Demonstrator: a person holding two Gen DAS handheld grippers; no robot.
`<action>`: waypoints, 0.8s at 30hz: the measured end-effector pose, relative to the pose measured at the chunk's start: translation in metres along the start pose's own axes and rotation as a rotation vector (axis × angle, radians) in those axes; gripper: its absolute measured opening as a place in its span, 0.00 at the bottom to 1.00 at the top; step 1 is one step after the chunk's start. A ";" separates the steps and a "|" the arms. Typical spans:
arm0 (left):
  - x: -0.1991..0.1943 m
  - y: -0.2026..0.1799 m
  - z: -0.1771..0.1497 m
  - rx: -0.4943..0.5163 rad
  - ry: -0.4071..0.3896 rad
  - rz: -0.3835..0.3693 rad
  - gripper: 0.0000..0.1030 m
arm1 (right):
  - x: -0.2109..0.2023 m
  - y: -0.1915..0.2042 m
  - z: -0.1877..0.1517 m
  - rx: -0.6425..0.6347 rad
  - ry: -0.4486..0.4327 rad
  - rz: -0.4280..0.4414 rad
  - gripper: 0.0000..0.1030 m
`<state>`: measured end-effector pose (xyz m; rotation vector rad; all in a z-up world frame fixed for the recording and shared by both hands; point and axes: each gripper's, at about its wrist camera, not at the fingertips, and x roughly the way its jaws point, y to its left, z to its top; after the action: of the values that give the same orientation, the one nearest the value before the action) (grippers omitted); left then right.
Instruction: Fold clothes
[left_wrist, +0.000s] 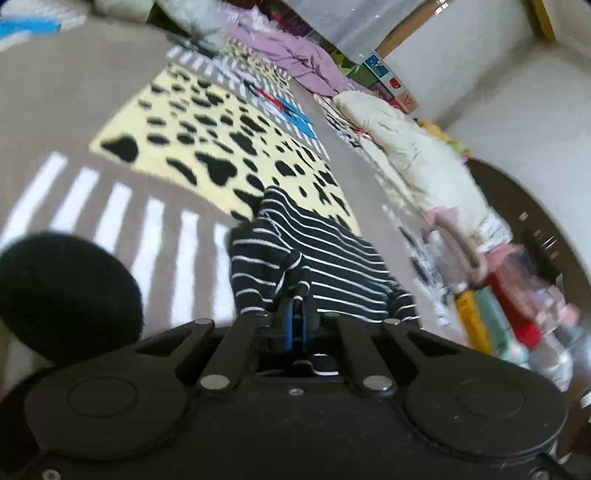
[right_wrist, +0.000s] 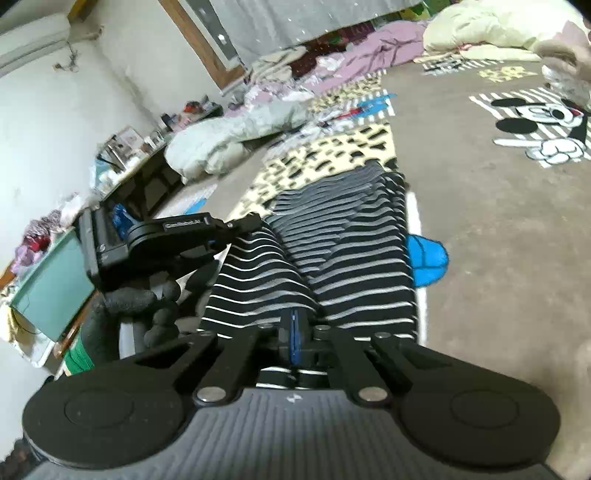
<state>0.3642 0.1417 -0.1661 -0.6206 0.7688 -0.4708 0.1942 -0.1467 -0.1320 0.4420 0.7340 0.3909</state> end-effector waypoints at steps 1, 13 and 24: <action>-0.005 -0.001 0.002 -0.007 -0.013 -0.008 0.12 | 0.003 -0.004 -0.001 0.010 0.019 0.001 0.03; -0.017 -0.013 0.005 0.071 -0.105 0.073 0.03 | 0.010 -0.015 -0.008 0.095 0.007 0.077 0.08; -0.012 -0.002 0.003 0.035 -0.090 0.114 0.03 | 0.009 -0.015 -0.014 0.000 0.034 -0.062 0.01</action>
<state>0.3589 0.1485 -0.1578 -0.5580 0.7049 -0.3490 0.1932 -0.1513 -0.1540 0.4126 0.7785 0.3410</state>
